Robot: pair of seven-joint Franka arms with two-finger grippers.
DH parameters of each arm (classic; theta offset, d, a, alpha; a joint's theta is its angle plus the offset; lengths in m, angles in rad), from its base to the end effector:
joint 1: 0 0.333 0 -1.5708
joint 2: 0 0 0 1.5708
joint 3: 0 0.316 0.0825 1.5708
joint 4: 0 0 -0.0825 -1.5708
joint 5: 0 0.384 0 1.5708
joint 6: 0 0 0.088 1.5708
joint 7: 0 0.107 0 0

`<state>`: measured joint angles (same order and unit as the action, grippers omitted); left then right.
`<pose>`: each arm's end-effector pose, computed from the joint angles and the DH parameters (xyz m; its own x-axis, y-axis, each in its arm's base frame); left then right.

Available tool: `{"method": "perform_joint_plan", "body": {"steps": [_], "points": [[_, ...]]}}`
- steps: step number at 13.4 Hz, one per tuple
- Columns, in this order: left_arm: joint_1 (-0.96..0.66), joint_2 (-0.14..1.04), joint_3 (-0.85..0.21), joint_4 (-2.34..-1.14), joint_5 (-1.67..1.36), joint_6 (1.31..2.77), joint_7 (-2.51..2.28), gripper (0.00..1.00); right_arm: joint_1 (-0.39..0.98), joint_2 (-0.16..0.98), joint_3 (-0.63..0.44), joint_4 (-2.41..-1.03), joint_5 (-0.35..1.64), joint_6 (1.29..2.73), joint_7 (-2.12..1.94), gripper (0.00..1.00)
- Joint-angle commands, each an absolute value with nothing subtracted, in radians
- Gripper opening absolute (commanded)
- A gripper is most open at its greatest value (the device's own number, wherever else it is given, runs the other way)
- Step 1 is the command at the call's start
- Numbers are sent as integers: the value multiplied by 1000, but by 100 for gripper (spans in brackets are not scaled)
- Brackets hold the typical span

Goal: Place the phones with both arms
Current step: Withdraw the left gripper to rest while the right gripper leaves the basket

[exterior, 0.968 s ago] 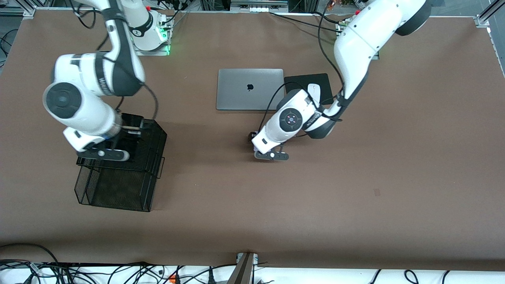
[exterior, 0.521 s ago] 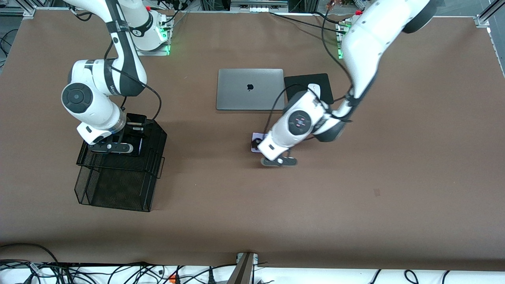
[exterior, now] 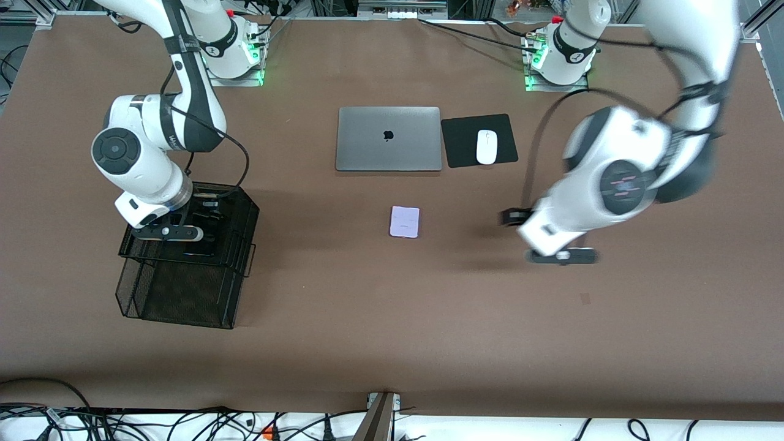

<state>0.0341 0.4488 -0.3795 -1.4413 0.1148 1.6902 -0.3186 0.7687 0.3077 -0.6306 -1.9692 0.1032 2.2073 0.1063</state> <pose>0.6410 -0.1771 0.4336 0.9842 -0.0288 -0.1749 -0.0298 -0.9995 -0.0036 0.5922 0.1015 0.3432 1.0000 -0.0081 0.0058 -0.0086 -0.9953 0.0968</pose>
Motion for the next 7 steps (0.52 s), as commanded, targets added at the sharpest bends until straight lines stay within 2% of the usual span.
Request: {"method": "perform_joint_plan", "body": {"steps": [1, 4, 7], "points": [[71, 326, -338, -1489, 159, 1660, -169, 100, 758, 296, -629, -1834, 104, 2052, 86, 100], [57, 179, -185, -1552, 103, 1660, 13, 100, 762, 301, -624, -1630, 104, 1808, 100, 100], [-34, 19, -60, -1675, 103, 1664, 57, 100, 810, 308, -579, -1525, 106, 1710, 257, 100]]}}
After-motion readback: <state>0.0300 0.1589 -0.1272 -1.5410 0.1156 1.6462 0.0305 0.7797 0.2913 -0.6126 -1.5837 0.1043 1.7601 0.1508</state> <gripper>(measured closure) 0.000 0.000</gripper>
